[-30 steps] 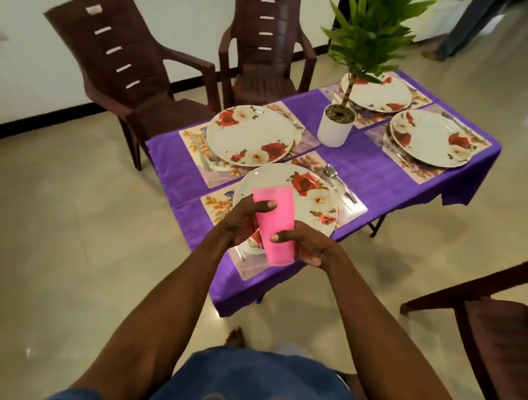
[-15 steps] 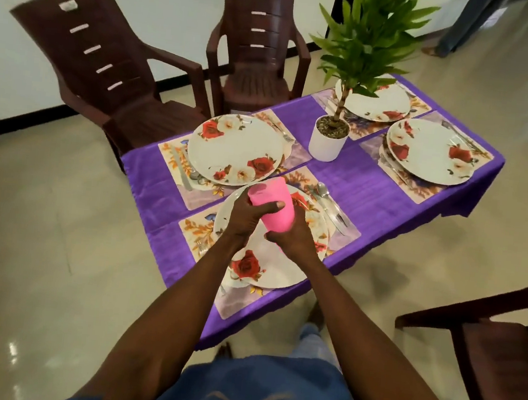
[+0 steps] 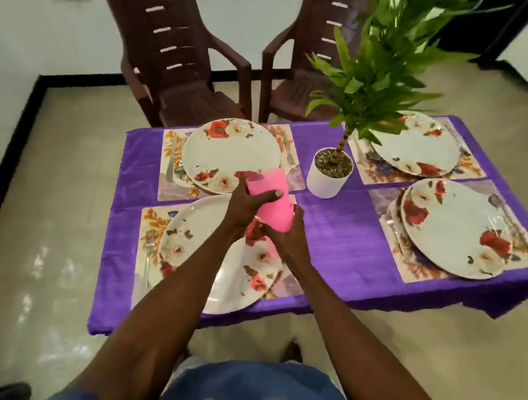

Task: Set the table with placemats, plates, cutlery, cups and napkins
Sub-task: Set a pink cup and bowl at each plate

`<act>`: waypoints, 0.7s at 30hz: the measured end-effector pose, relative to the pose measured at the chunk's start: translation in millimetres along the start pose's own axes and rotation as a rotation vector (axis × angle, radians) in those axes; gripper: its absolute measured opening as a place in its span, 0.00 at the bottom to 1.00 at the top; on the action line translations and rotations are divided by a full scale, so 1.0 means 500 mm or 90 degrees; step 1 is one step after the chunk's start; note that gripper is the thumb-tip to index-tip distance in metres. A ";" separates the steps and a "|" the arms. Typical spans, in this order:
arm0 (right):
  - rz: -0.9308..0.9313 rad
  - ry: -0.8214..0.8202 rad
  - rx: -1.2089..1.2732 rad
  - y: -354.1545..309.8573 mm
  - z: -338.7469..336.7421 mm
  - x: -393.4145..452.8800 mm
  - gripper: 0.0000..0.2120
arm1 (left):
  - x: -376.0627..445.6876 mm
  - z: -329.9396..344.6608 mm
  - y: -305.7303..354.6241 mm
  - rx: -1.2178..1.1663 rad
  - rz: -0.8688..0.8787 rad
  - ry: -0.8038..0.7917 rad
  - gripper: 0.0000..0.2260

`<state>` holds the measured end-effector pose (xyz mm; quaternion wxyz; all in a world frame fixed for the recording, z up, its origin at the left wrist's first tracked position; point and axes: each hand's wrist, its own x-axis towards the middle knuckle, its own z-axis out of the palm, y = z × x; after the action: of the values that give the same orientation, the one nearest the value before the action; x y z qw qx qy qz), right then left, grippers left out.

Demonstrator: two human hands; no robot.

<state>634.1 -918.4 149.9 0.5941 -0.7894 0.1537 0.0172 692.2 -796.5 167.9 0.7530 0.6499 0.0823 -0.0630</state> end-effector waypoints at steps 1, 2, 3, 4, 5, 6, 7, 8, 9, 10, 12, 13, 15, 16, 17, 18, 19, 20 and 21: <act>-0.012 -0.018 -0.020 0.008 -0.014 0.008 0.38 | -0.001 0.007 -0.002 0.000 0.003 0.021 0.37; -0.021 -0.042 -0.048 0.016 -0.032 0.014 0.39 | -0.004 0.016 -0.001 0.002 0.008 0.048 0.37; -0.031 -0.054 -0.083 0.024 -0.048 0.023 0.41 | -0.005 0.022 0.003 0.002 0.014 0.086 0.38; -0.039 -0.052 -0.125 0.033 -0.062 0.031 0.42 | -0.007 0.027 0.009 -0.013 0.025 0.128 0.38; -0.049 -0.037 -0.164 0.042 -0.075 0.040 0.43 | -0.009 0.028 0.021 -0.037 0.038 0.175 0.38; -0.047 -0.016 -0.187 0.047 -0.088 0.048 0.43 | -0.010 0.027 0.032 -0.067 0.048 0.223 0.38; -0.046 0.004 -0.193 0.050 -0.100 0.057 0.43 | -0.010 0.024 0.045 -0.091 0.062 0.266 0.38; -0.046 0.022 -0.186 0.051 -0.110 0.066 0.43 | -0.010 0.019 0.052 -0.099 0.077 0.303 0.39; -0.048 0.032 -0.162 0.049 -0.115 0.076 0.44 | -0.012 0.013 0.057 -0.090 0.090 0.328 0.39; -0.054 0.038 -0.124 0.042 -0.117 0.086 0.45 | -0.014 0.007 0.056 -0.066 0.099 0.345 0.39; -0.062 0.035 -0.046 0.029 -0.111 0.103 0.45 | -0.023 -0.002 0.039 0.005 0.092 0.362 0.41; -0.063 0.024 -0.027 0.020 -0.107 0.110 0.44 | -0.030 -0.005 0.027 0.046 0.083 0.366 0.41; -0.073 0.013 -0.035 0.007 -0.093 0.124 0.41 | -0.046 -0.011 -0.003 0.122 0.077 0.368 0.43; -0.080 0.013 -0.045 0.003 -0.085 0.131 0.39 | -0.056 -0.014 -0.017 0.149 0.077 0.365 0.43; -0.085 0.013 -0.057 0.002 -0.076 0.140 0.39 | -0.065 -0.018 -0.030 0.169 0.076 0.360 0.43; -0.087 0.012 -0.070 0.001 -0.068 0.146 0.39 | -0.075 -0.022 -0.042 0.187 0.070 0.355 0.42; -0.089 0.004 -0.082 0.001 -0.058 0.152 0.40 | -0.085 -0.028 -0.051 0.202 0.062 0.350 0.42; -0.089 -0.004 -0.094 0.002 -0.049 0.157 0.41 | -0.095 -0.033 -0.060 0.213 0.055 0.347 0.42; -0.089 -0.010 -0.106 0.003 -0.043 0.161 0.41 | -0.104 -0.036 -0.067 0.219 0.050 0.343 0.42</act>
<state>707.0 -956.8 138.0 0.5277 -0.8445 0.0916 -0.0052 633.8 -784.1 143.8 0.5852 0.7634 0.2417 0.1277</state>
